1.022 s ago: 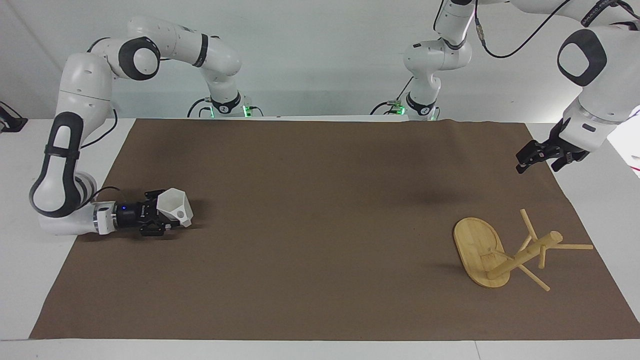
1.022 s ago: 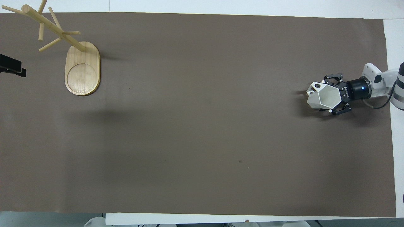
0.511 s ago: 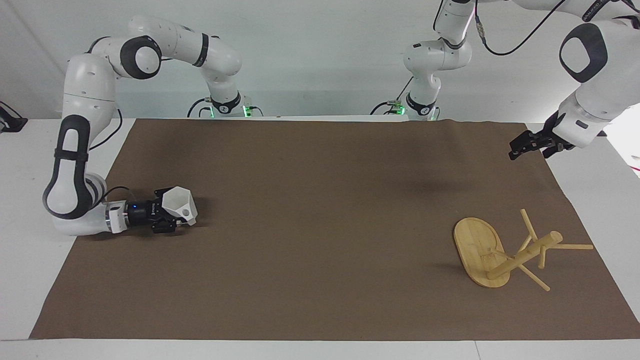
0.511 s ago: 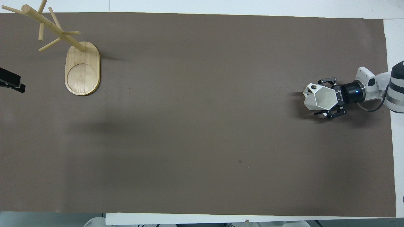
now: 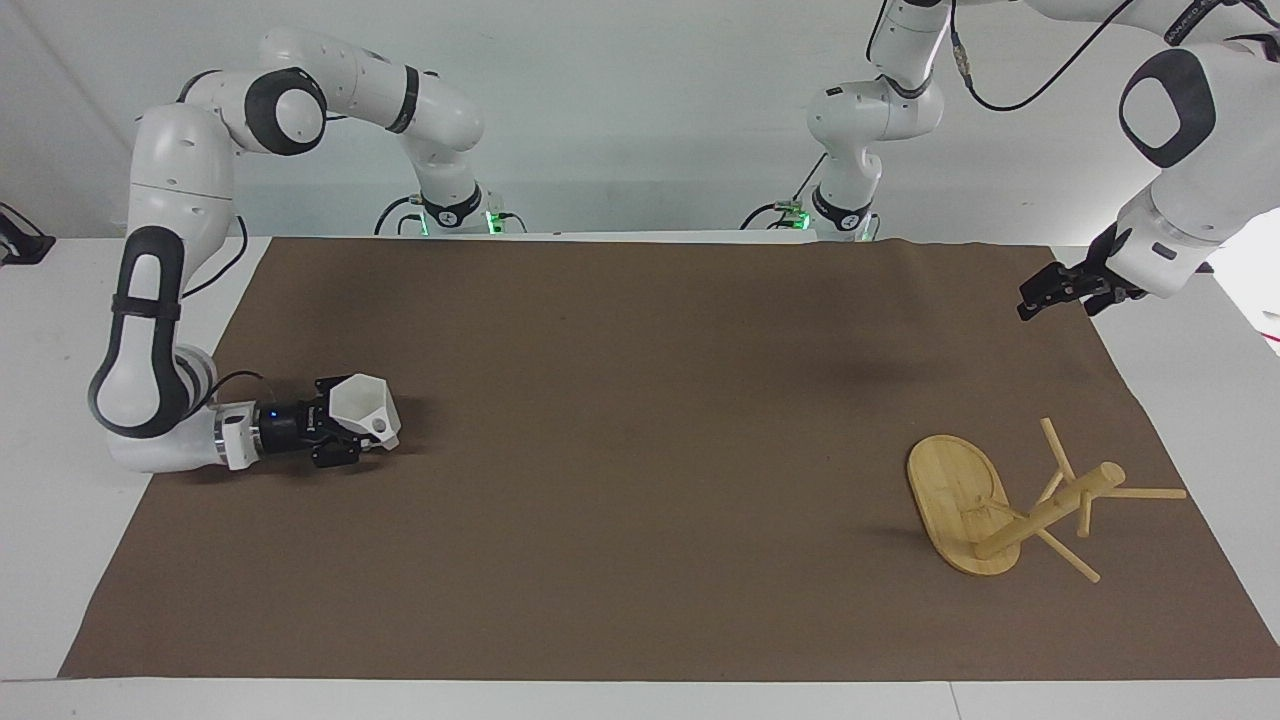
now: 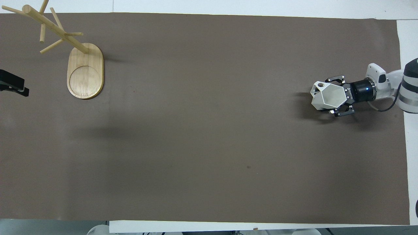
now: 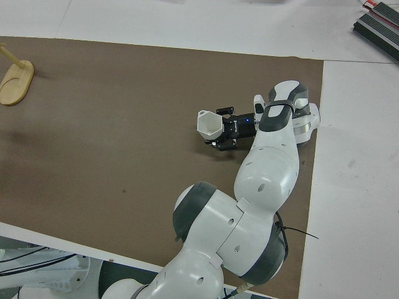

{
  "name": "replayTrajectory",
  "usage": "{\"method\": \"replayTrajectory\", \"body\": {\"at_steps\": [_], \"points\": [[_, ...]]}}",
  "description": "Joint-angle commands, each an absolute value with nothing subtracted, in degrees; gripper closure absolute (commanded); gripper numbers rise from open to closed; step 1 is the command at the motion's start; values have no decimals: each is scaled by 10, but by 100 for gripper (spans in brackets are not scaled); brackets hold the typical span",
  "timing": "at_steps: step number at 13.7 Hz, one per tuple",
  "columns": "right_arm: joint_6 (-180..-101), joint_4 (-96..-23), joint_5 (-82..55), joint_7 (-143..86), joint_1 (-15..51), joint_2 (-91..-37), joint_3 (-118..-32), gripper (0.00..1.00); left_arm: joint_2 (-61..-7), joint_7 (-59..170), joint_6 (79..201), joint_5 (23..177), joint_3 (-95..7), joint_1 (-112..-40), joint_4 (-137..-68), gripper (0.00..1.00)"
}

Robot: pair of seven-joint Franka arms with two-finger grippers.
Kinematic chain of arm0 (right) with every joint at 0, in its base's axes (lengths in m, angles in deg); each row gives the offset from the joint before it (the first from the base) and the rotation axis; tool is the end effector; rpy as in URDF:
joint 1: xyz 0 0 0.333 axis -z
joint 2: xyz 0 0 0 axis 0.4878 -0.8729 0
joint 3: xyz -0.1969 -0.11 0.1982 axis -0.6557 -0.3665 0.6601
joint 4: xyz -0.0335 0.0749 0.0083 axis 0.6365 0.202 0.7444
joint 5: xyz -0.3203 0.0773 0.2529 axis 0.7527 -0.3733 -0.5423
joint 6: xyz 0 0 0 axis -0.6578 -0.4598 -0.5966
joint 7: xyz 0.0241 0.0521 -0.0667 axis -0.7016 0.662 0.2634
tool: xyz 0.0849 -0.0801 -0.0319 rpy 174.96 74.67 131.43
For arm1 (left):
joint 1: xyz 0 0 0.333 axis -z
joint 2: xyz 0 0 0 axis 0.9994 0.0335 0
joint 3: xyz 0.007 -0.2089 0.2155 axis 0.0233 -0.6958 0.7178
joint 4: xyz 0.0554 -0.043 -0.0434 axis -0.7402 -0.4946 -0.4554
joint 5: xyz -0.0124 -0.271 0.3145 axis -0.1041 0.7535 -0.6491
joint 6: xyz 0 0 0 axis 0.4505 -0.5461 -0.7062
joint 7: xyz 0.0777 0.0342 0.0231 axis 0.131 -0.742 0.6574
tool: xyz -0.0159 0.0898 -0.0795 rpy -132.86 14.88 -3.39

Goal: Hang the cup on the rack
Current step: 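Lift the mug with the right gripper while the left gripper advances, then carry the mug toward the left gripper and let it grasp the mug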

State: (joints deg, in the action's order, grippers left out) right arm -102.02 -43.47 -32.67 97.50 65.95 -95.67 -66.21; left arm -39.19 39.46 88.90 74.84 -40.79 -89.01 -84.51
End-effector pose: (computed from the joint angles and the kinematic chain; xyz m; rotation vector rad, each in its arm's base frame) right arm 0.6085 -0.1391 0.1796 -1.2122 -1.3836 -0.9698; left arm 0.5890 0.0106 0.5284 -3.1306 -0.0031 0.2522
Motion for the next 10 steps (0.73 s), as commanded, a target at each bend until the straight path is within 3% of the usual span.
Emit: {"method": "replayTrajectory", "body": {"at_steps": [1, 3, 7, 10], "points": [[-1091, -515, -393, 928, 630, -863, -661, 93, -415, 514, 926, 738, -409, -823, -876, 0], [-1139, -558, -459, 927, 599, -832, -661, 93, -414, 638, 930, 736, -409, -758, -873, 0], [-1247, -577, -599, 928, 506, -831, -661, 93, -398, 797, 966, 793, -409, -673, -863, 1], [-1319, -579, -691, 930, 432, -830, -661, 93, -331, 926, 1008, 820, -410, -631, -800, 0]]}}
